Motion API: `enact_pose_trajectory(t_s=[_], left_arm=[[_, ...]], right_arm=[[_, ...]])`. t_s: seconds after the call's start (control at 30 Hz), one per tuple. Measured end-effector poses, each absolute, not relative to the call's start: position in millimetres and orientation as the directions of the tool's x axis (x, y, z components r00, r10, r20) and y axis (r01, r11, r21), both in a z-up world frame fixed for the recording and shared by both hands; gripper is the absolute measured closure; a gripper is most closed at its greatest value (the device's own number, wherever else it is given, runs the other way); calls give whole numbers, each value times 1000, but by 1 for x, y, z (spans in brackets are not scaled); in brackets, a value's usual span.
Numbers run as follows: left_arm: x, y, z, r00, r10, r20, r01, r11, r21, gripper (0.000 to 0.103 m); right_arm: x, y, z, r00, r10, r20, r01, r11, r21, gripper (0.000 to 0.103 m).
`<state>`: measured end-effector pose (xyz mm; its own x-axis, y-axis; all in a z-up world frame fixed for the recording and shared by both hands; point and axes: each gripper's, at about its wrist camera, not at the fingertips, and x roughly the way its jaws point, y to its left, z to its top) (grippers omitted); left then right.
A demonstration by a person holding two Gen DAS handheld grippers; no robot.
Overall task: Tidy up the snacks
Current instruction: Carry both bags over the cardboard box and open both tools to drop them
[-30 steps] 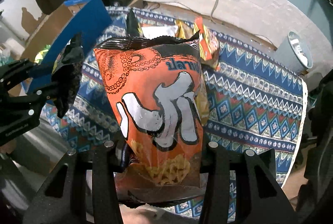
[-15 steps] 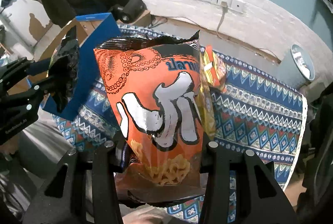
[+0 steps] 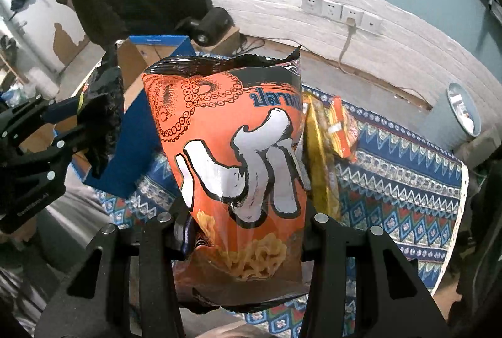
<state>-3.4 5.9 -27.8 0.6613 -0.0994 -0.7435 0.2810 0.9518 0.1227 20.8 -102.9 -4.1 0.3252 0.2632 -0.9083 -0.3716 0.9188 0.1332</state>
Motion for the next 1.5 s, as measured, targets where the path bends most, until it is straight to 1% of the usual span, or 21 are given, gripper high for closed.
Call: enact_pose_trajectory(t_s=[0.93, 1.33, 1.5], left_arm=[[-5, 85, -31, 669, -53, -742, 139, 989, 55, 66], [-3, 122, -40, 661, -8, -750, 64, 997, 46, 66], [-2, 135, -44, 660, 25, -751, 34, 997, 64, 66]], right_arm=[[42, -18, 1, 290, 311, -905, -464, 873, 151, 58], [54, 26, -4, 258, 328, -909, -506, 847, 162, 58], [58, 44, -4, 250, 330, -910, -524, 836, 159, 58]])
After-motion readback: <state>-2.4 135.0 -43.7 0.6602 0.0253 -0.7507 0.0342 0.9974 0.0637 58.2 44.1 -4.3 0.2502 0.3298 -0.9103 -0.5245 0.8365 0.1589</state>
